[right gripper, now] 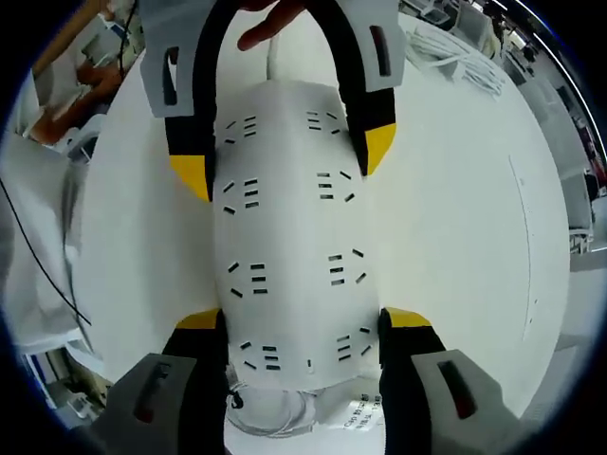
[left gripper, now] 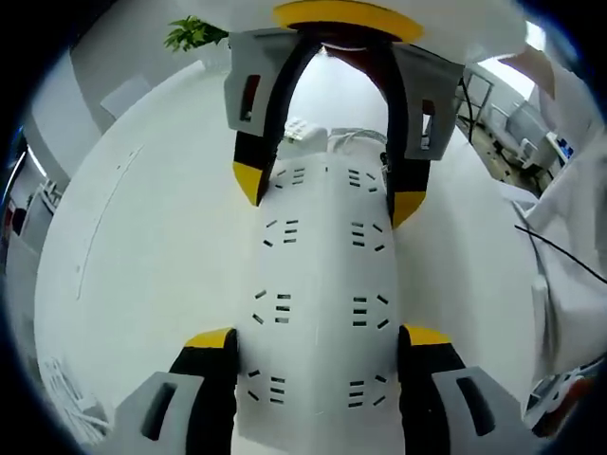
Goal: Straighten the power strip on the desk, plug the charger into it
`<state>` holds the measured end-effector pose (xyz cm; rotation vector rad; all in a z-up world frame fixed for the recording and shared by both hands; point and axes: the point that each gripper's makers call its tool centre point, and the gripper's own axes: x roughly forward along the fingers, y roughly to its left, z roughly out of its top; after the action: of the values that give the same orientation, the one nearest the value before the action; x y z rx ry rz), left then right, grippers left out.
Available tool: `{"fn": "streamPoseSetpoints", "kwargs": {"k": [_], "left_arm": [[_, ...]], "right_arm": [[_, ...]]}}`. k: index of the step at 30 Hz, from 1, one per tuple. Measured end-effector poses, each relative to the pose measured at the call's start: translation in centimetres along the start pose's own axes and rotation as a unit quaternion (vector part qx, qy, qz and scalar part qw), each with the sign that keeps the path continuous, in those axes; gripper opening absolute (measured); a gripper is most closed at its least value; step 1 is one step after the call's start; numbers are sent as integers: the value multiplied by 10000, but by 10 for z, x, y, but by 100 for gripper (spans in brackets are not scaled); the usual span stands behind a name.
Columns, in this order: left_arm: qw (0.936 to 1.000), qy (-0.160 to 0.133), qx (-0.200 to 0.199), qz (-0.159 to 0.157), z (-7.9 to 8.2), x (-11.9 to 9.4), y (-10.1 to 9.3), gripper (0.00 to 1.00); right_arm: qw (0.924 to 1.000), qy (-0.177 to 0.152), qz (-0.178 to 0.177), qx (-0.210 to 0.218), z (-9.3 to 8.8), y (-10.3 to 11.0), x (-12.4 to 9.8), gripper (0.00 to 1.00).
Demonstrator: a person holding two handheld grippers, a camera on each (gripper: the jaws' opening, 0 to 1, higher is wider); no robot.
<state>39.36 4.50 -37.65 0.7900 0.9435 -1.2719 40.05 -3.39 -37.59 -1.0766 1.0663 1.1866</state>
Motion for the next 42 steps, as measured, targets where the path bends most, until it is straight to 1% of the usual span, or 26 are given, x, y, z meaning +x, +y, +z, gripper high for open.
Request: {"fn": "streamPoseSetpoints", "kwargs": {"k": [5, 7, 8, 11, 13, 15, 16, 17, 18, 19, 20, 22, 23, 24, 25, 26, 27, 28, 30, 31, 33, 35, 37, 39, 40, 42], "left_arm": [[9998, 193, 29, 8, 0, 0, -1, 69], [9998, 219, 39, 2, 0, 0, 0, 69], [9997, 225, 42, 3, 0, 0, -1, 69], [9998, 207, 40, 1, 0, 0, -1, 69], [9998, 180, 37, -3, -1, 0, -1, 69], [9999, 149, 29, -5, 0, 0, -1, 69], [9999, 145, 29, -6, 0, 0, -1, 69], [9999, 141, 34, -5, 0, 0, -1, 69], [9999, 143, 37, -5, 0, 0, -1, 69], [9999, 149, 38, -4, 0, 0, -1, 69], [9999, 157, 38, -4, 0, 0, -1, 69], [9999, 161, 29, 0, 0, 0, -1, 69], [9999, 144, 28, 0, 0, 0, -1, 69], [9999, 127, 29, -3, 0, 0, -1, 69], [9999, 115, 27, -4, 0, 1, -1, 69], [9999, 108, 25, -5, 1, 1, -1, 69], [9999, 109, 27, -4, 1, 1, -1, 69], [9999, 113, 30, -4, 1, 1, -1, 69], [9999, 132, 36, -5, 2, 1, 0, 69], [9999, 141, 36, -6, 2, 2, 0, 69], [9999, 158, 37, -4, 3, 2, 0, 69], [9999, 157, 34, -2, 3, 2, 0, 69], [9999, 155, 32, -3, 3, 2, 0, 69], [9999, 165, 32, -3, 4, 2, 1, 69], [9998, 172, 32, -3, 4, 2, 1, 69], [9998, 179, 32, -3, 3, 2, 1, 69]], "right_arm": [[10000, -3, -15, 70, 0, 2, 0, 63], [9999, -58, -12, 92, -1, 2, 0, 64], [9998, -158, 7, 120, -1, 1, 0, 64], [9981, -608, 46, 103, 4, 1, 0, 65], [9946, -1020, 34, 167, 5, 1, -3, 64], [9877, -1536, 63, 277, 6, 1, -14, 61], [9825, -1789, 99, 503, 4, 0, -21, 59], [9758, -2056, 83, 741, 2, -2, -30, 57], [9602, -2589, -87, 1042, 2, -12, -46, 56], [9457, -2965, -257, 1307, -1, -20, -57, 55], [9291, -3332, -416, 1552, -5, -27, -68, 55], [8941, -3947, -776, 1970, -21, -42, -84, 55], [8814, -4151, -984, 2027, -31, -46, -88, 55], [8716, -4261, -1244, 2078, -45, -51, -88, 55], [8667, -4295, -1419, 2104, -54, -54, -87, 54], [8628, -4247, -1696, 2156, -68, -58, -82, 54], [8595, -4228, -1849, 2200, -78, -60, -77, 53], [8542, -4280, -1858, 2294, -84, -59, -72, 52], [8364, -4520, -1797, 2526, -87, -58, -69, 52], [8303, -4590, -1796, 2602, -86, -58, -68, 53], [8301, -4634, -1841, 2495, -81, -58, -65, 52], [8327, -4645, -1850, 2382, -74, -59, -61, 50], [8374, -4597, -1829, 2326, -69, -60, -56, 49], [8465, -4457, -1860, 2242, -68, -61, -49, 48], [8491, -4426, -1838, 2220, -67, -62, -46, 47], [8503, -4438, -1730, 2238, -66, -60, -42, 45]]}}
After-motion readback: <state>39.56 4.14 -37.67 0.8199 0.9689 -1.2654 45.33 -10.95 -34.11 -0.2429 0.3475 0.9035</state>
